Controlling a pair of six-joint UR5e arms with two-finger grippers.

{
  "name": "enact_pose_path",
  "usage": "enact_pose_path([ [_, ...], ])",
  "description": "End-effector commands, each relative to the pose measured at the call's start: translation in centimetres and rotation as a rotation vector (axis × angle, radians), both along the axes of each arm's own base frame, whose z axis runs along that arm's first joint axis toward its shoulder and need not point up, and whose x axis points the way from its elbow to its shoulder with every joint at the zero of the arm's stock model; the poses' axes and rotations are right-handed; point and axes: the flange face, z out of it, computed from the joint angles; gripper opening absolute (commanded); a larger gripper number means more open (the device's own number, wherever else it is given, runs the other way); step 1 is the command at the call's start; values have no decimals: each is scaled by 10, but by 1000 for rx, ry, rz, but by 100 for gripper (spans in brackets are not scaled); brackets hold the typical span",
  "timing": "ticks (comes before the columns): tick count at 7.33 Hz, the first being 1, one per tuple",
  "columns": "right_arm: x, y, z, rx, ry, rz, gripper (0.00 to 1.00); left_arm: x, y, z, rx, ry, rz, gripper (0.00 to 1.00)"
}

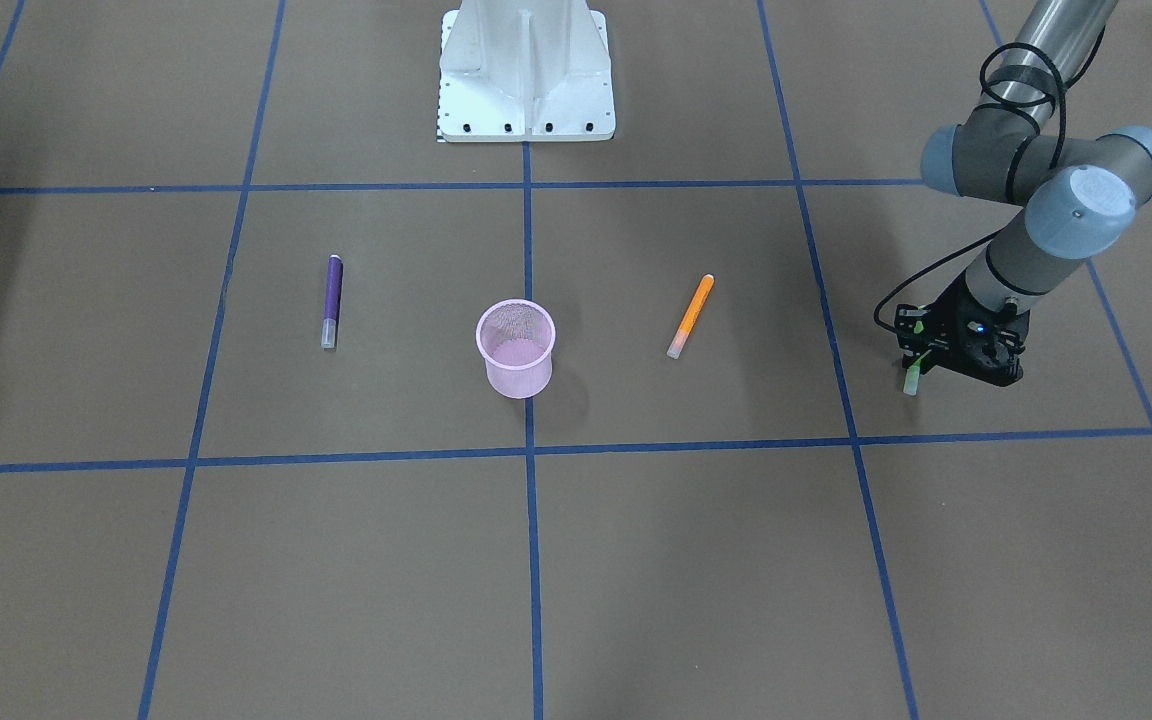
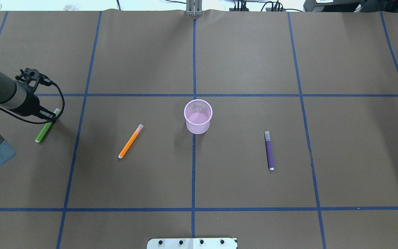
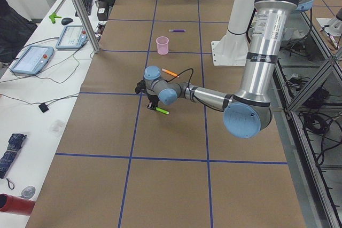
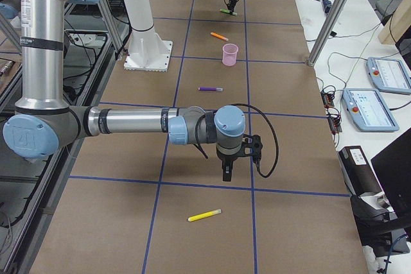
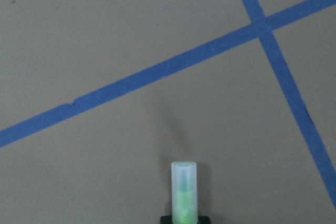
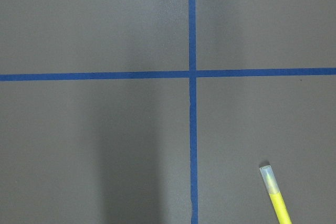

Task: Collect pens into pen holder
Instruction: 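Close the left gripper on the green marker's cap end, then lift the green marker upright with the left gripper toward the cup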

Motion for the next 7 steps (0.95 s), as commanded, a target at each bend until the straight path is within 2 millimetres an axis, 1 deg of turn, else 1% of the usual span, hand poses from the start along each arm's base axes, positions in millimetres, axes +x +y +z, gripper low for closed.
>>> enact_pose_path([
  [1, 0, -1, 0, 2, 2, 0, 99, -5, 1, -9, 12, 12, -4, 0],
  [2, 0, -1, 0, 2, 7, 1, 99, -13, 6, -16, 22, 23, -10, 0],
  [3, 1, 1, 3, -7, 19, 5, 99, -21, 6, -36, 53, 46, -22, 0],
  [4, 1, -4, -10, 27, 14, 3, 99, -39, 0, -59, 90, 73, -54, 0],
  [5, 1, -13, -18, 43, 19, 9, 99, -58, -6, -89, 132, 107, -90, 0],
  [6, 0, -12, -11, 27, 24, 8, 99, -75, -11, -116, 157, 139, -135, 0],
  [7, 0, -3, 6, 36, 20, -12, 99, -82, -21, -164, 147, 209, -224, 0],
])
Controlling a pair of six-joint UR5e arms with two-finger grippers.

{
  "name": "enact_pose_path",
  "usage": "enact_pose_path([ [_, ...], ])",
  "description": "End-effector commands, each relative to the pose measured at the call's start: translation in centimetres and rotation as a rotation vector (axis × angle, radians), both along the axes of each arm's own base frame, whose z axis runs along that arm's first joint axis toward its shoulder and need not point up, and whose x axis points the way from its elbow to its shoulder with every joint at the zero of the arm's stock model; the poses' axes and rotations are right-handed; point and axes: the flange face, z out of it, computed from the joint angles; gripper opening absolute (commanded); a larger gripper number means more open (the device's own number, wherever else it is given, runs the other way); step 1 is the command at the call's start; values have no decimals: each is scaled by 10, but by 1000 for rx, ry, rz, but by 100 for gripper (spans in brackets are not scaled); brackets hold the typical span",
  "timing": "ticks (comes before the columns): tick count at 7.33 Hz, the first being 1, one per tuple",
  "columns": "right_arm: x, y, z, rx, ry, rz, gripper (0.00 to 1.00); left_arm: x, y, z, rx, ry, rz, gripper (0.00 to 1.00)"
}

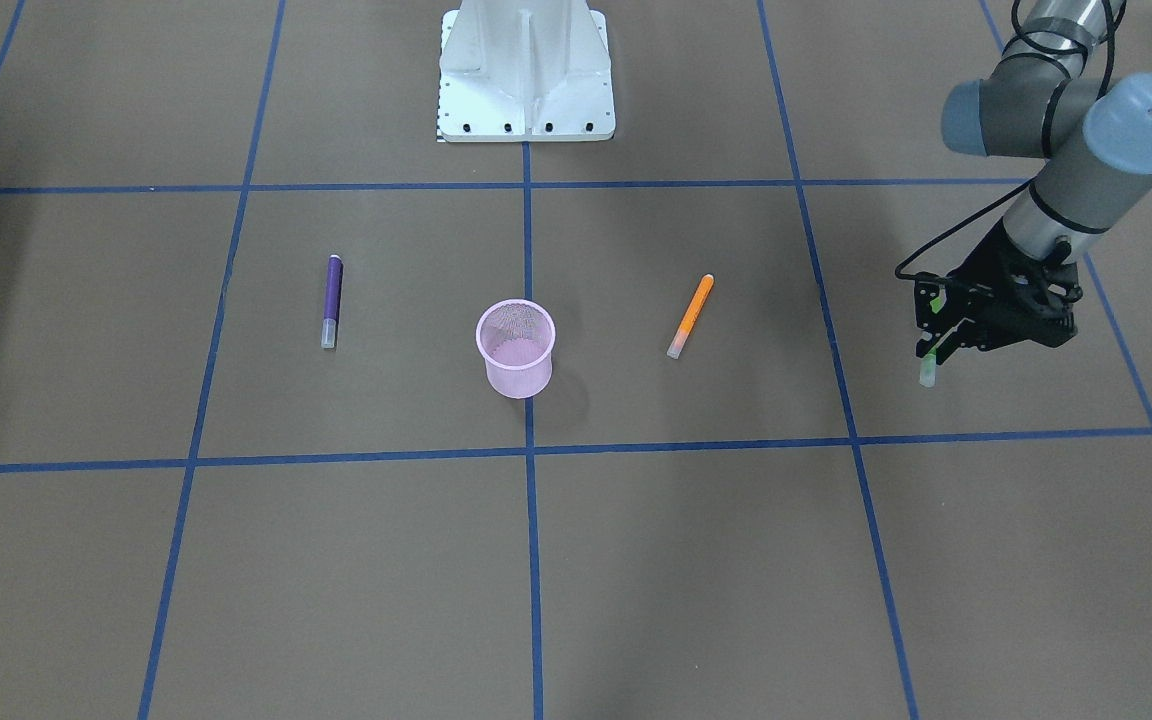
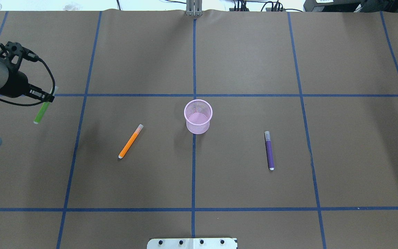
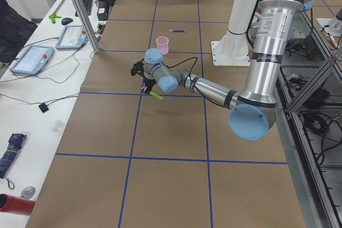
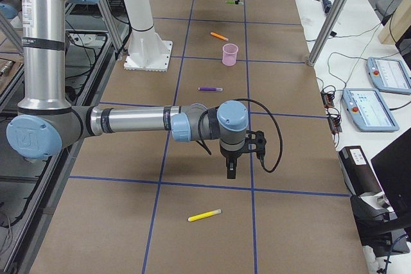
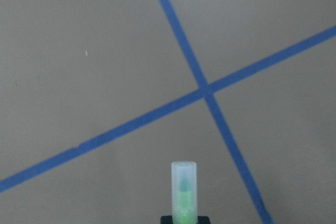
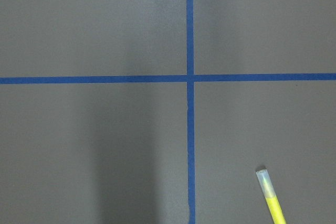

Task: Collect pens into pen holder
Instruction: 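Lift the green marker upright with the left gripper toward the cup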

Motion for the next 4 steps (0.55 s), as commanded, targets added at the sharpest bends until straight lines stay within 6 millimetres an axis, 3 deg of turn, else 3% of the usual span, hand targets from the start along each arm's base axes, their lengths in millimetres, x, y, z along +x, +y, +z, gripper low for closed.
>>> enact_pose_path([
  [1, -1, 12, 25, 32, 4, -17, 99, -15, -19, -90, 23, 125, -162, 0],
  [2, -1, 12, 36, 26, 2, -25, 99, -15, -23, -128, 28, 184, -222, 0],
  [4, -21, -4, 22, 90, 4, -75, 99, -15, -23, -186, 60, 351, -332, 0],
])
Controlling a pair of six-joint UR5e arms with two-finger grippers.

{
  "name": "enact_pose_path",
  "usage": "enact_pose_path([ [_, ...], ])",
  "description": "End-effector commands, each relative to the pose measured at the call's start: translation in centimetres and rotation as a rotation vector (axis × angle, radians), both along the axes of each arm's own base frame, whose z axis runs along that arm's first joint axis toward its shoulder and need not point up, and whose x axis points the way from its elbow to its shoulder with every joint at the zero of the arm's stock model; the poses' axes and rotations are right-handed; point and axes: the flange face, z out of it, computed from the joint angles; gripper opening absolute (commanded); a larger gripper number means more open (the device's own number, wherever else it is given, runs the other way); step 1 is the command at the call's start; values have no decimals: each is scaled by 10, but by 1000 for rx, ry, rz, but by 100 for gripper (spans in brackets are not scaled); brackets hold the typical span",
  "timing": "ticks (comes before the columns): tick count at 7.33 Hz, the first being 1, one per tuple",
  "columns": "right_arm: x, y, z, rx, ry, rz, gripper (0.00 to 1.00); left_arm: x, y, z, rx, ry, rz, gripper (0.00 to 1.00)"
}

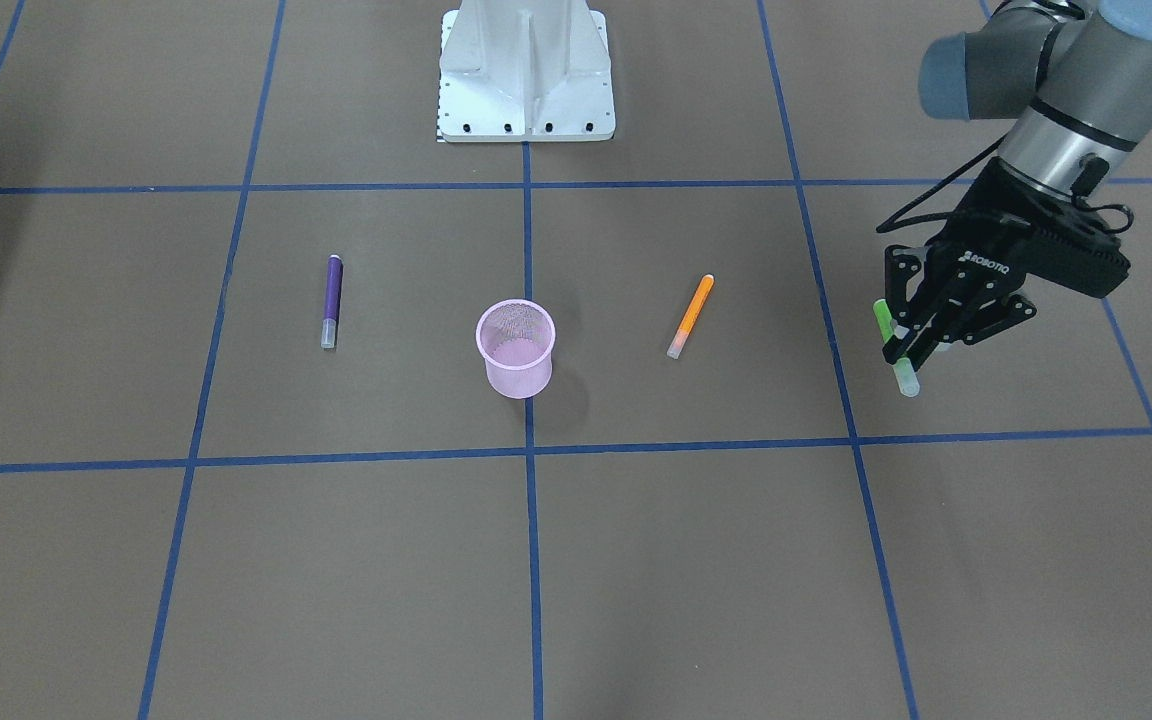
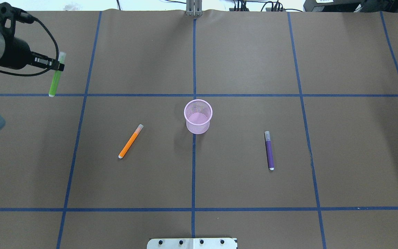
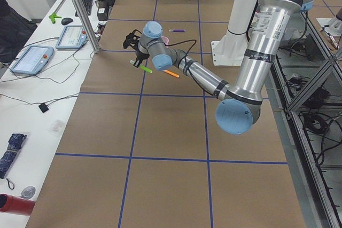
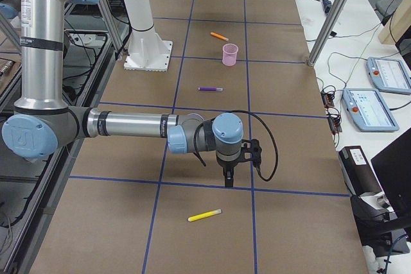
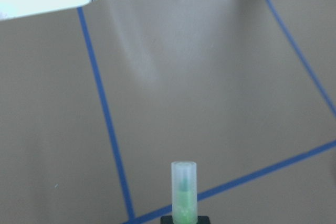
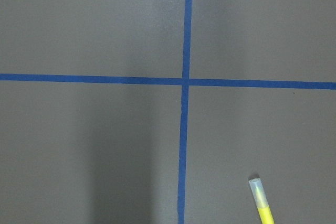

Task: Collect pens into pen holder
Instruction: 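Lift the green marker upright with the left gripper toward the cup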

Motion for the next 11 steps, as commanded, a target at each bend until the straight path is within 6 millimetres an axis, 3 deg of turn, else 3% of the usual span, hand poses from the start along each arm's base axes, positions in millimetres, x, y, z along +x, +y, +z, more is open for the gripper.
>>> enact_pose_path([
  [1, -14, -25, -4, 33, 7, -35, 99, 13, 9, -47, 28, 162, -72, 0],
  [2, -15, -24, 14, 37, 9, -45, 99, 26, 15, -56, 69, 188, -100, 0],
  [3, -14, -20, 32, 118, 32, -100, 99, 51, 26, -70, 91, 236, -130, 0],
  [5, -14, -14, 71, 142, 35, -197, 99, 121, 65, -81, 158, 297, -156, 0],
  [7, -13, -4, 91, 120, 32, -217, 99, 168, 69, -93, 159, 304, -197, 0],
  [8, -13, -1, 103, 90, 29, -212, 99, 176, 66, -93, 170, 333, -197, 0],
  [9, -13, -3, 110, 74, 30, -211, 99, 200, 79, -87, 188, 367, -187, 0],
  [10, -13, -4, 111, 75, 33, -214, 99, 219, 83, -80, 211, 405, -194, 0],
  [11, -13, -3, 113, 74, 35, -216, 99, 233, 77, -88, 235, 438, -191, 0],
])
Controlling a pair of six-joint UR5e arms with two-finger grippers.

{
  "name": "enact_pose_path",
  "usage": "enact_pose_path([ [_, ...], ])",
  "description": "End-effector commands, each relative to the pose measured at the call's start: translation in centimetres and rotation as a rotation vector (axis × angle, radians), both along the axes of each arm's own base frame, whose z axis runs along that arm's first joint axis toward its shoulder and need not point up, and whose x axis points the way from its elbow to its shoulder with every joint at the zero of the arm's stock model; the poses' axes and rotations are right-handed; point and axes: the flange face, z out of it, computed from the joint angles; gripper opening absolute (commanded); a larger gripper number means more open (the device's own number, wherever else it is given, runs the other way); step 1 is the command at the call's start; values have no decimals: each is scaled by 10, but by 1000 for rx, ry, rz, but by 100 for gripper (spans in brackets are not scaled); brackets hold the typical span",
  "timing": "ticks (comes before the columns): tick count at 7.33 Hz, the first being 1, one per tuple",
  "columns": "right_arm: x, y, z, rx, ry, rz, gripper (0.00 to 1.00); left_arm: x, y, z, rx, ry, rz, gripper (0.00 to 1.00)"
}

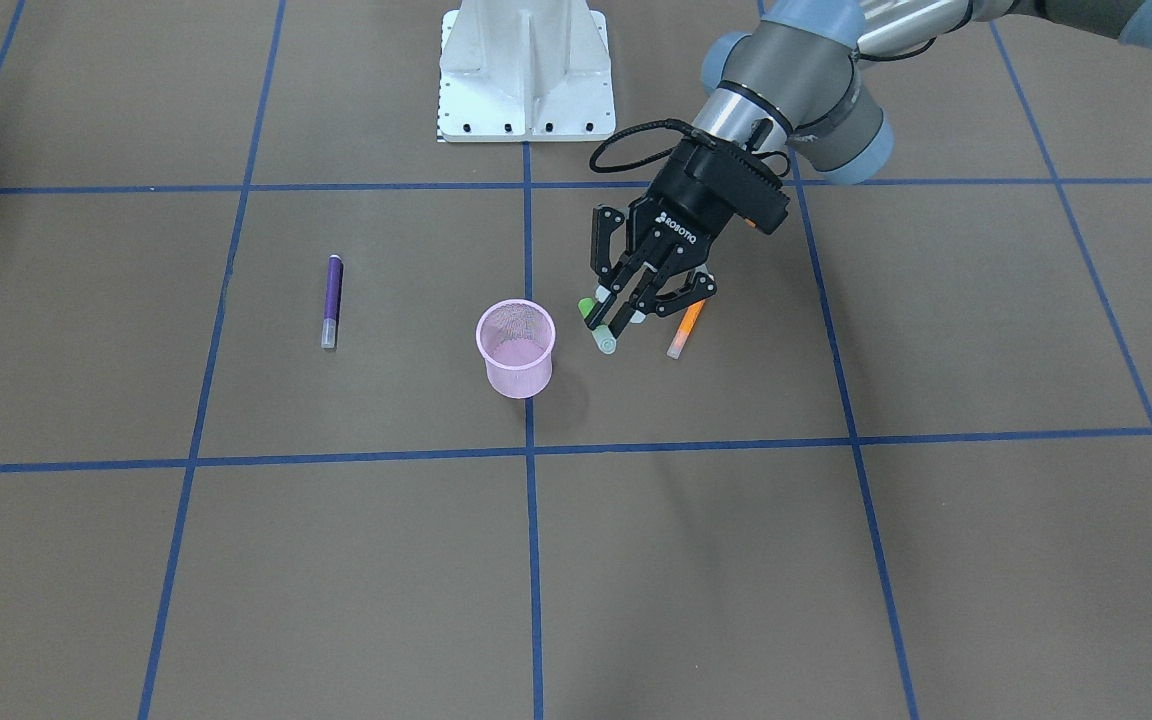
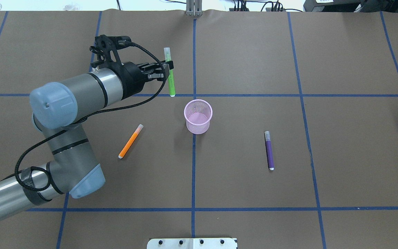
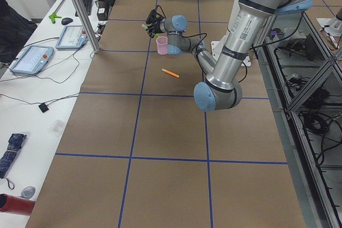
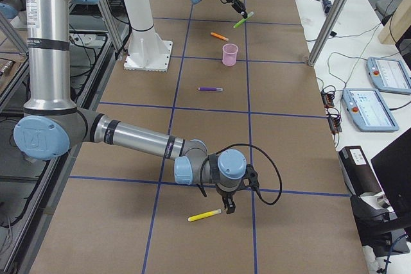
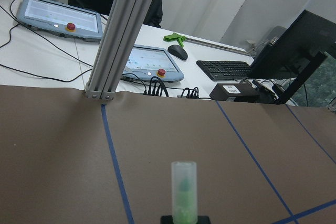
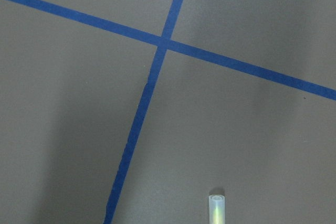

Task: Collect pens into pen holder
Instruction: 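Lower the green marker into the pink cup with the left gripper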

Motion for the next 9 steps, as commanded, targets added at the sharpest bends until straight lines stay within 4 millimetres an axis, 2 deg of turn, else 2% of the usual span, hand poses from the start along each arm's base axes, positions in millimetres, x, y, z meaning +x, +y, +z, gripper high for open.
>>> enact_pose_path([
  [1, 0, 1, 5, -8, 4, -2, 99, 30, -5, -9, 32, 42, 2, 0],
  [2, 0, 2, 10, -15, 7, -6, 99, 49, -1, -21, 34, 44, 18, 0],
  [4, 1, 3, 15, -33, 7, 3, 99, 89, 1, -17, 22, 6, 15, 0],
  [9, 0, -1, 15, -42, 8, 6, 99, 123, 14, 15, -5, -44, 27, 0],
])
